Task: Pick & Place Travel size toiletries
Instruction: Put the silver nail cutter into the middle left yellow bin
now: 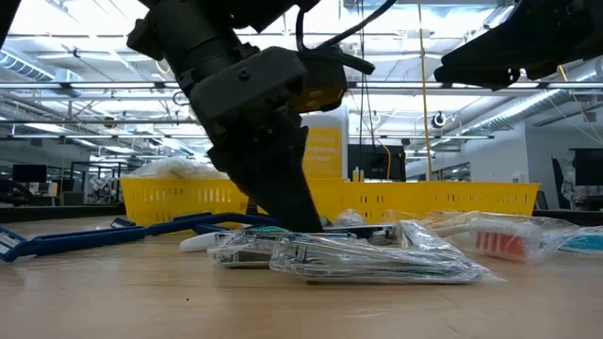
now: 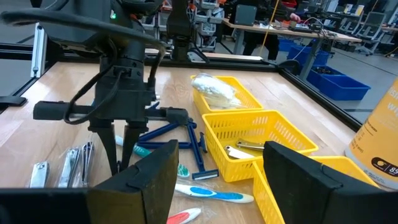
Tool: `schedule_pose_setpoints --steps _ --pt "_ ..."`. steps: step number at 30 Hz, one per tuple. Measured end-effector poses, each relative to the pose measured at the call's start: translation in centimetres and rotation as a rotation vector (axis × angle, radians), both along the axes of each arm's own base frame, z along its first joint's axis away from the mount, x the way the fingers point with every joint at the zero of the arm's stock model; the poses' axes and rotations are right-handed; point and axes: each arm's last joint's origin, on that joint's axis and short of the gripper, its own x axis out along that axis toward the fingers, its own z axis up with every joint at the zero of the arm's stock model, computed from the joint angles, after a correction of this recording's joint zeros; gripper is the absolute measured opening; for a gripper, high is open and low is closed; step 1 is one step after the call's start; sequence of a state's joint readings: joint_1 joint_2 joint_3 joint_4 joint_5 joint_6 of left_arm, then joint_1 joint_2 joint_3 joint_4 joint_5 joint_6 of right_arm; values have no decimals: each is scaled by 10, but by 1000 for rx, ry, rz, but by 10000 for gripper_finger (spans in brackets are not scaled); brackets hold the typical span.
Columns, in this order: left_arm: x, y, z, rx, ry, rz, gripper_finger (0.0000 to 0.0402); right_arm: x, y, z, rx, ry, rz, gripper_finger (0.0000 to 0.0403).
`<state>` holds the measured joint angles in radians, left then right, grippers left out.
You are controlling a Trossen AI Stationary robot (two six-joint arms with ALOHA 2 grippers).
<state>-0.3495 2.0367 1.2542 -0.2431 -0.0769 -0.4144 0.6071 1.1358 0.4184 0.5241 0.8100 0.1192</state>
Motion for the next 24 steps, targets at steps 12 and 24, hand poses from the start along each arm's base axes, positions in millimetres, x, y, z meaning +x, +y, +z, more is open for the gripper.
schedule_pose_setpoints --steps 12,24 --pt "-8 -10 63 75 -185 -75 4 0 0 0 -4 4 -3 221" --pt "-30 55 126 229 -208 203 4 0 0 0 -4 4 -2 221"
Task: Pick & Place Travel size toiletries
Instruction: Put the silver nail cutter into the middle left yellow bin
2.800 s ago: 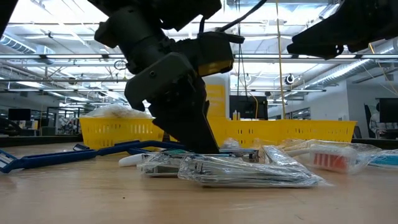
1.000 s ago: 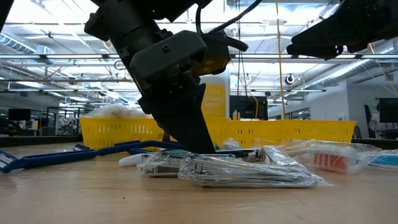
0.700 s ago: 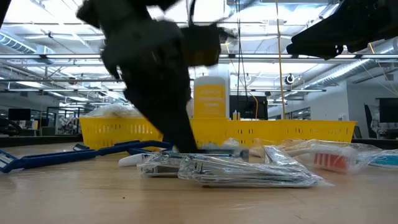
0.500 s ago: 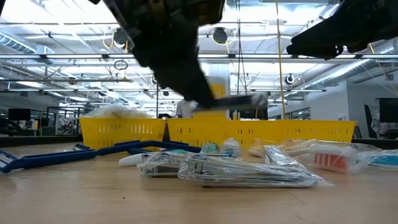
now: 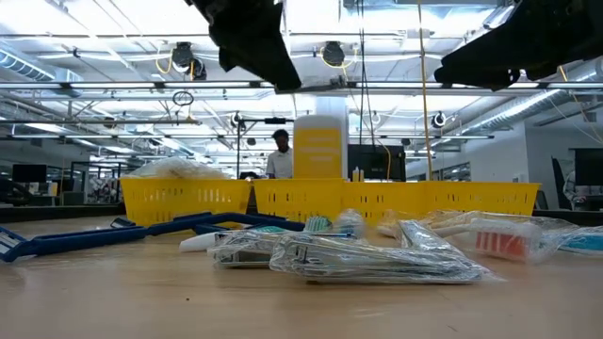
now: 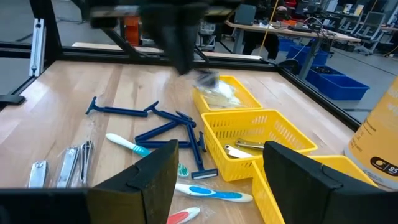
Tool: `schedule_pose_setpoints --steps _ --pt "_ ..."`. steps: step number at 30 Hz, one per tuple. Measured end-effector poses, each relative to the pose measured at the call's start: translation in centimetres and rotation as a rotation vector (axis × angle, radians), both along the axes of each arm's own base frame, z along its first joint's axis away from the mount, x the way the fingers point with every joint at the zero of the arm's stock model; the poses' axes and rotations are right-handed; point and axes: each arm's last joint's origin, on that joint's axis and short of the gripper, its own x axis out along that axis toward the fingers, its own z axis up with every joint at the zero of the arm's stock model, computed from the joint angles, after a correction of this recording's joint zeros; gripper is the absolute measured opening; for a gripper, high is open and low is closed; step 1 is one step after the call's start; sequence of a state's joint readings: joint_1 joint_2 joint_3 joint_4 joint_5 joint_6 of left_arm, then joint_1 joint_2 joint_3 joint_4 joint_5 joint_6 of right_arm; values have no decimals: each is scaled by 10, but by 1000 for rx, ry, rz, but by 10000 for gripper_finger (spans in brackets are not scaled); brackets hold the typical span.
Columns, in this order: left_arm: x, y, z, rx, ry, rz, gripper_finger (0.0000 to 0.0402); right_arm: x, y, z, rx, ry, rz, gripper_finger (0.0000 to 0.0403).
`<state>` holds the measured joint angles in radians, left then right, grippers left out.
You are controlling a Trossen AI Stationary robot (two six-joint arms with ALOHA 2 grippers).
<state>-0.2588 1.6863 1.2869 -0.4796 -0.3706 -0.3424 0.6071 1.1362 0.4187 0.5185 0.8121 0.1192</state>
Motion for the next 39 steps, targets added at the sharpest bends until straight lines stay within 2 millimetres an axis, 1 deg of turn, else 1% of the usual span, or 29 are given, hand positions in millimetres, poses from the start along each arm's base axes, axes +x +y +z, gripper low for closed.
schedule_pose_setpoints --steps 5,8,14,17,21,25,30,37,39 --pt "1 34 3 11 22 101 4 0 0 0 1 -1 1 221" --pt "2 54 -2 -3 31 173 4 0 0 0 0 0 2 221" --pt "-6 90 -27 -75 67 374 4 0 0 -1 -4 6 2 221" --pt "-10 100 -43 -122 32 423 4 0 0 -1 -4 6 2 221" --pt "-11 106 -61 -213 -59 389 4 0 0 -1 -4 7 2 221" --pt "-14 106 -73 -262 -119 394 4 0 0 -1 -5 7 2 221" --pt "-15 104 -84 -288 -99 426 4 0 0 -1 -10 10 1 221" --pt "-3 100 -112 -334 -79 422 4 0 -2 -2 -5 12 -10 221" --pt "-3 99 -116 -337 -68 429 4 0 -2 -2 1 11 -12 221"
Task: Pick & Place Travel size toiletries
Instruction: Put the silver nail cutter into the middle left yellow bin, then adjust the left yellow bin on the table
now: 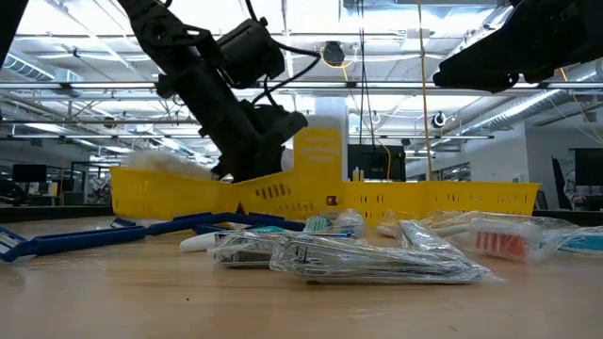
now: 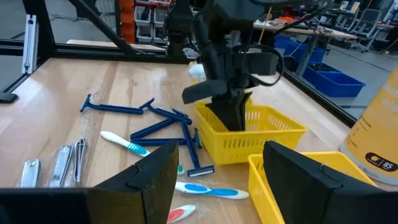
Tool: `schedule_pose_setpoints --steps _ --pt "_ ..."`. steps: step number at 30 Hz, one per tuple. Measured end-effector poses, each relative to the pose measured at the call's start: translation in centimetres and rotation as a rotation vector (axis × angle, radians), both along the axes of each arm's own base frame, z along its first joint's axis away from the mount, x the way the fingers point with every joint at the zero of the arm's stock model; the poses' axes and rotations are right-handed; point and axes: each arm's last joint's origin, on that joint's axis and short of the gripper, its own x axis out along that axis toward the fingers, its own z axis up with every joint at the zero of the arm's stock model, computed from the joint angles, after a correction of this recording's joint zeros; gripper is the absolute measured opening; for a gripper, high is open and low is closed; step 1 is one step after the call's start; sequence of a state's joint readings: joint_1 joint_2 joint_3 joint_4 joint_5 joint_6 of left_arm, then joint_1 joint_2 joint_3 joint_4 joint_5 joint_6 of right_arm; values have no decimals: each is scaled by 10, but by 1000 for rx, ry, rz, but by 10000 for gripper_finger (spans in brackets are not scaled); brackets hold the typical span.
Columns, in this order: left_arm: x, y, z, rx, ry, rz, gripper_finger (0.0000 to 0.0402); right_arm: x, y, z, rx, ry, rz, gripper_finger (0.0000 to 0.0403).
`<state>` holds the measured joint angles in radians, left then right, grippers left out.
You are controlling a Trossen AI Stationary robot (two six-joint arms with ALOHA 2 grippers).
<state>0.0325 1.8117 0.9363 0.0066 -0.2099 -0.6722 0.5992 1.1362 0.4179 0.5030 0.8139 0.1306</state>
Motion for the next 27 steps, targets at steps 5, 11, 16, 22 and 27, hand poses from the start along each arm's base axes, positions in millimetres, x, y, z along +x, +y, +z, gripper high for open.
schedule_pose_setpoints --steps 5,11,16,22,27 --pt "-1 0 -2 -8 10 8 8 0 0 0 3 0 1 221" --pt "0 0 1 9 6 -16 22 0 0 0 -1 1 1 221" --pt "0 -2 1 21 7 -34 41 0 0 0 -3 3 1 221" --pt "0 -5 6 68 -2 -81 98 0 0 -1 -8 9 2 221" --pt "-1 0 17 119 -27 -107 147 0 0 -1 -5 9 1 221"
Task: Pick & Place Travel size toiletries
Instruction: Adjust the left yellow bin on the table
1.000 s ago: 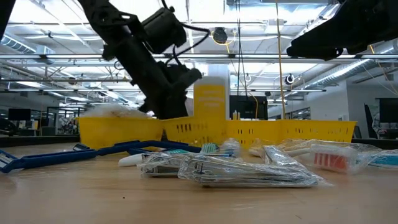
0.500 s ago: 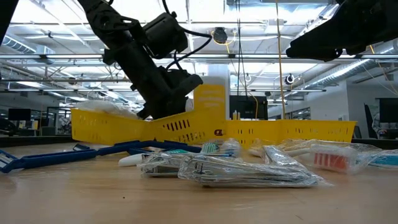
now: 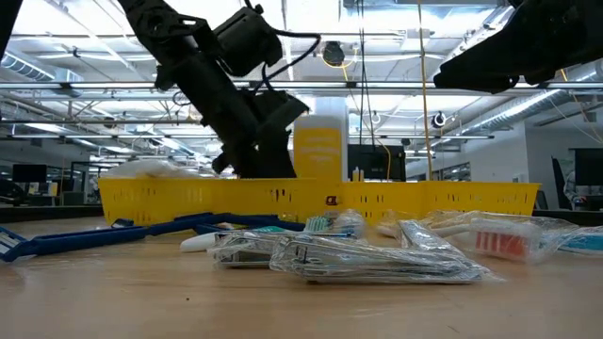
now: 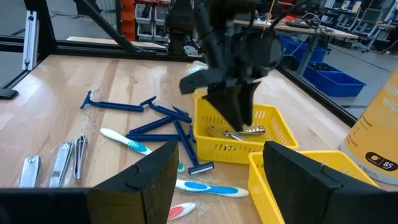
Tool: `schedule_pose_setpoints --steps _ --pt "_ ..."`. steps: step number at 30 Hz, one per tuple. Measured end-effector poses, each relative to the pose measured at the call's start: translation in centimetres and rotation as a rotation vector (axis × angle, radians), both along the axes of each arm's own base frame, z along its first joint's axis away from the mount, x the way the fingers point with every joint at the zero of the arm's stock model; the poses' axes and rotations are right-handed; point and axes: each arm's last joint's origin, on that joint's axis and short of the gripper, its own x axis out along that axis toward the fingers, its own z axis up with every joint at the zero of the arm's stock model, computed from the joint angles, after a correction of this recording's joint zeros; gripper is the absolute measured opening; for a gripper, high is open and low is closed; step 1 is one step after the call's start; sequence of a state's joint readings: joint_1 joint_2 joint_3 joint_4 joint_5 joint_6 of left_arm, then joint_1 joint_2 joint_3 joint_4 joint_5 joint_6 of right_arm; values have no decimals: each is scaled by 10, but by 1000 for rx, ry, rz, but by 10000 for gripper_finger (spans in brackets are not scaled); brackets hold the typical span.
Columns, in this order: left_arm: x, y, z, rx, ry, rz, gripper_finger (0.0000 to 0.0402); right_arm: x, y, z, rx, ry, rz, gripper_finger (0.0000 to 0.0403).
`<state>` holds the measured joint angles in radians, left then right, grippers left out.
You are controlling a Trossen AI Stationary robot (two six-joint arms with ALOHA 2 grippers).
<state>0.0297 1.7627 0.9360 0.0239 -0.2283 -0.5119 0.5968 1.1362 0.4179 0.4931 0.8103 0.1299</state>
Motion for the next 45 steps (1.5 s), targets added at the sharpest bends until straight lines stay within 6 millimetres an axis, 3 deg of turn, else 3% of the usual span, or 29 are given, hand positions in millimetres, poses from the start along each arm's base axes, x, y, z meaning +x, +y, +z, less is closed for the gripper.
schedule_pose_setpoints --steps 7,11,15,23,27,35,45 --pt "-14 -1 43 64 -71 -61 176 0 0 0 -2 3 0 221" --pt "-34 -16 68 58 -52 -105 171 0 0 0 0 4 -1 221" --pt "-62 -36 76 -10 78 -91 161 0 0 -1 -2 12 -1 221" --pt "-124 -68 66 -69 422 314 135 0 0 -2 3 14 -3 221" --pt "-147 -81 64 -63 509 491 122 0 0 -1 6 9 -3 221" --pt "-163 -91 56 -81 597 669 100 0 0 0 15 -4 -3 221" --pt "-181 -77 5 -49 615 746 74 0 0 0 17 -7 -3 221"
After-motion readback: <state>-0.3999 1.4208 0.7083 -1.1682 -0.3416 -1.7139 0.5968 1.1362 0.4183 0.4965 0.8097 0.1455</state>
